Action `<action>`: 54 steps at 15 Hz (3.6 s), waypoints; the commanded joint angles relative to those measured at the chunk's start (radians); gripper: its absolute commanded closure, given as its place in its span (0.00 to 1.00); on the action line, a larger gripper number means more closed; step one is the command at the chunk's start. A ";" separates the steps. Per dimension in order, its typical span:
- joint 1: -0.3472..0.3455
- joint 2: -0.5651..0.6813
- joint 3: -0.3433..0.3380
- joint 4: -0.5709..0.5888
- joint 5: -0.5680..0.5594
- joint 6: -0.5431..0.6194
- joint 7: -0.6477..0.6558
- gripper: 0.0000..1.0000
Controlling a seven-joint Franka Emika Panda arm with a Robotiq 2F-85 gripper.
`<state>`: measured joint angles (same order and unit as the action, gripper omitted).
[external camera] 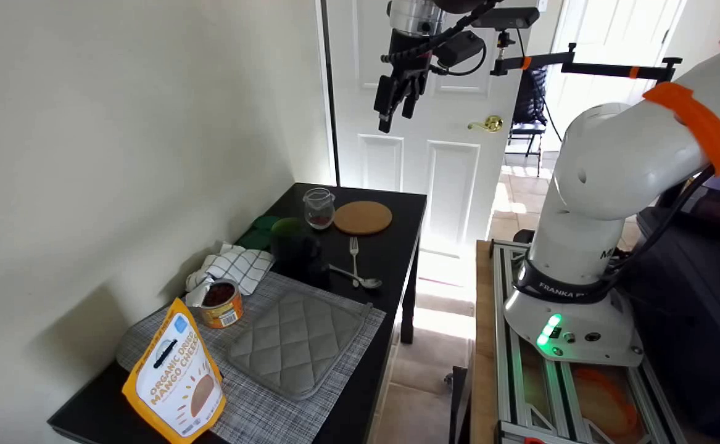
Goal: Pour the contents of the black cup into the glass cup
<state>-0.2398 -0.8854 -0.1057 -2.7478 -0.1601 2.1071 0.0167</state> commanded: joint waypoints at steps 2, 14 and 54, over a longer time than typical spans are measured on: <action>0.019 0.053 0.001 0.002 0.030 0.076 0.047 0.00; 0.076 0.457 0.041 0.036 0.132 0.274 0.141 0.00; 0.137 1.053 0.149 0.180 0.496 0.841 -0.235 0.18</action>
<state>-0.0999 0.2331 0.0243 -2.4789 0.3545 2.8842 -0.2701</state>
